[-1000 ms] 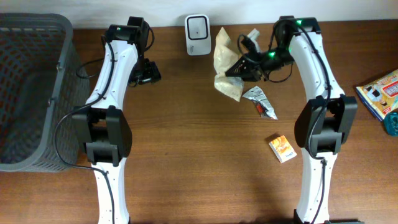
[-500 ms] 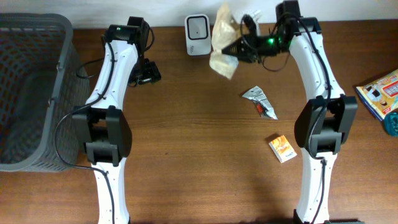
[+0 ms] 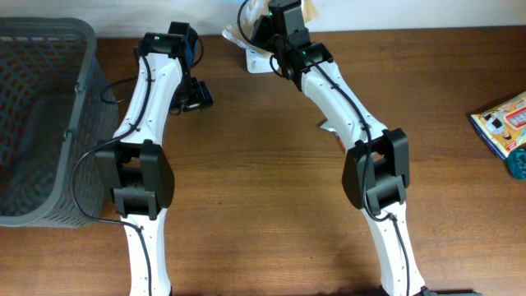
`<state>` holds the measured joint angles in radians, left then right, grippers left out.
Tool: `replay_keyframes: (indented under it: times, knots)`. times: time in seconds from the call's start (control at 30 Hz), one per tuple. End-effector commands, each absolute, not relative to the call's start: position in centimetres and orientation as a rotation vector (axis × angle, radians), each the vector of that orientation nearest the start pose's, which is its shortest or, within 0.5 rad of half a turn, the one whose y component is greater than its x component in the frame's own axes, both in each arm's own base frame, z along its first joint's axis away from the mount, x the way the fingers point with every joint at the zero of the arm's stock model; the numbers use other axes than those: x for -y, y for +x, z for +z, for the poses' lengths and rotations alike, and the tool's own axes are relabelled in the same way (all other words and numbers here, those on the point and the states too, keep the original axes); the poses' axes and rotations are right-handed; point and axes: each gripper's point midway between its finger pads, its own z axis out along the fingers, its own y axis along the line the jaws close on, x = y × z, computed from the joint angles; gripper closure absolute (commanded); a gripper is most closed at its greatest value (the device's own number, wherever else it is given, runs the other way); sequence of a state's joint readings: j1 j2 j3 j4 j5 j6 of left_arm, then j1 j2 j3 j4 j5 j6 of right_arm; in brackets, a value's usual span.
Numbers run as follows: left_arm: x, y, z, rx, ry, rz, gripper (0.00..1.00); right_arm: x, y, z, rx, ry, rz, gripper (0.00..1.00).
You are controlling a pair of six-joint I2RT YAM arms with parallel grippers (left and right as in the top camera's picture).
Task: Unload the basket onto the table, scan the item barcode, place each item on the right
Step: 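Hold the brown bag up to the white scanner with right gripper, then carry the brown bag right and drop it on the item pile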
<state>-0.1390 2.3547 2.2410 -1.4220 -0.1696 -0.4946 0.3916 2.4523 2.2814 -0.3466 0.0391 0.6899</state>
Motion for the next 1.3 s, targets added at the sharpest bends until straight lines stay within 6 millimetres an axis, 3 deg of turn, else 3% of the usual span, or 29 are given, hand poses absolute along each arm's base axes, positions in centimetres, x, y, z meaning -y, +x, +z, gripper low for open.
replay_keyframes:
  times: [0.0, 0.17, 0.3, 0.37, 0.5, 0.57, 0.63, 0.73, 0.77, 0.8, 0.87, 0.93, 1.0, 1.07, 1.13, 1.27]
  knots:
    - [3.5, 46.8, 9.0, -2.983, -0.553, 0.239, 0.01, -23.3, 65.2, 14.8, -2.115, 0.447, 0.494, 0.96]
    - [3.5, 46.8, 9.0, -2.983, -0.553, 0.239, 0.01, -23.1, 65.3, 11.7, -2.156, 0.469, 0.454, 0.96]
    - [3.5, 46.8, 9.0, -2.983, -0.553, 0.239, 0.01, -23.0, 65.3, 11.7, -2.153, 0.488, 0.464, 0.96]
    - [3.5, 46.8, 9.0, -2.983, -0.553, 0.239, 0.01, -22.6, 65.4, 13.7, -2.125, 0.487, 0.473, 0.96]
    - [3.8, 46.8, 9.0, -2.984, -0.543, 0.239, 0.01, -19.0, 64.8, 22.4, -2.019, 0.496, 0.469, 0.96]
    - [4.1, 46.8, 9.0, -2.985, -0.533, 0.238, 0.01, -15.8, 63.9, 26.2, -1.986, 0.535, 0.452, 0.96]
    - [4.1, 46.8, 9.0, -2.985, -0.533, 0.238, 0.01, -10.9, 62.7, 29.5, -1.962, 0.601, 0.409, 0.96]
    - [4.1, 46.8, 9.0, -2.985, -0.536, 0.239, 0.01, -2.5, 60.4, 30.4, -1.986, 0.747, 0.28, 0.96]
    - [4.1, 46.8, 9.0, -2.985, -0.535, 0.238, 0.01, 0.7, 59.4, 29.8, -2.009, 0.813, 0.217, 0.96]
    - [4.1, 46.8, 9.0, -2.985, -0.533, 0.238, 0.01, 6.1, 57.4, 27.9, -2.063, 0.931, 0.12, 0.96]
    - [4.1, 46.8, 9.0, -2.985, -0.533, 0.238, 0.01, 11.5, 54.6, 25.8, -2.117, 1.069, 0.013, 0.96]
    - [4.1, 46.8, 9.0, -2.985, -0.533, 0.238, 0.01, 19.1, 50.4, 24.2, -2.12, 1.261, -0.132, 0.96]
    - [4.1, 46.8, 9.0, -2.985, -0.533, 0.238, 0.01, 25.2, 46.6, 23.6, -2.09, 1.395, -0.215, 0.96]
    - [4.1, 46.8, 9.0, -2.985, -0.534, 0.238, 0.01, 29.6, 43.6, 23.0, -2.098, 1.442, -0.29, 0.96]
    - [4.2, 46.7, 9.0, -2.985, -0.532, 0.238, 0.01, 32.8, 41.5, 21.8, -2.134, 1.452, -0.352, 0.96]
    - [4.2, 46.7, 9.0, -2.986, -0.531, 0.238, 0.01, 36.7, 39.5, 18.0, -2.231, 1.446, -0.425, 0.96]
